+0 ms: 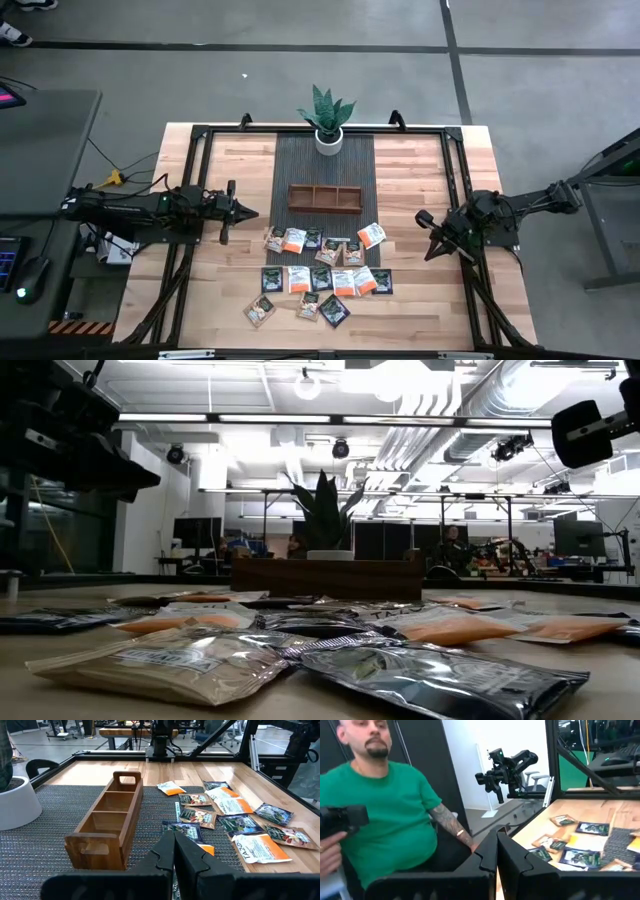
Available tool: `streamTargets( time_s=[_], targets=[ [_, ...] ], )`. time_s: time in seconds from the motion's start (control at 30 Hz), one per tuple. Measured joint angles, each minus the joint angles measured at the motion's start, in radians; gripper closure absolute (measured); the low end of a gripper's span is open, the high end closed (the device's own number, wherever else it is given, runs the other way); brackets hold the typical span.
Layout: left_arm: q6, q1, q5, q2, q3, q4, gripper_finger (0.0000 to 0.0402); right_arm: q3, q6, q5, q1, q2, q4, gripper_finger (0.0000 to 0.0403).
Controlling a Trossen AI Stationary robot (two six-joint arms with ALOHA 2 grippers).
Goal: Pick & Place Tea
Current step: Put the white tea bag into the right section of the wooden organizer
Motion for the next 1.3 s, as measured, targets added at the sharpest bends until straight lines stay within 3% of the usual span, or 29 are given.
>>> streamTargets(
  time_s=[0.3, 0.5, 0.87, 1.1, 1.17, 1.3],
  targets=[
    [0.000, 0.000, 0.000, 0.000, 0.000, 0.000, 0.0401, 0.000, -0.046, 0.029, 0.000, 0.000, 0.019, 0.0402],
    [0.000, 0.000, 0.000, 0.000, 0.000, 0.000, 0.0401, 0.001, -0.063, 0.325, 0.000, 0.000, 0.007, 0.0402],
    [0.000, 0.000, 0.000, 0.000, 0.000, 0.000, 0.0401, 0.227, -0.159, 0.585, 0.000, 0.041, -0.326, 0.0402],
    [0.000, 0.000, 0.000, 0.000, 0.000, 0.000, 0.0401, 0.393, 0.007, 1.002, -0.007, 0.201, -0.498, 0.0402],
    [0.000, 0.000, 0.000, 0.000, 0.000, 0.000, 0.0401, 0.434, 0.048, 1.061, -0.018, 0.271, -0.539, 0.0402],
    [0.000, 0.000, 0.000, 0.000, 0.000, 0.000, 0.0401, 0.520, 0.097, 1.074, -0.065, 0.427, -0.569, 0.0402]
  ],
)
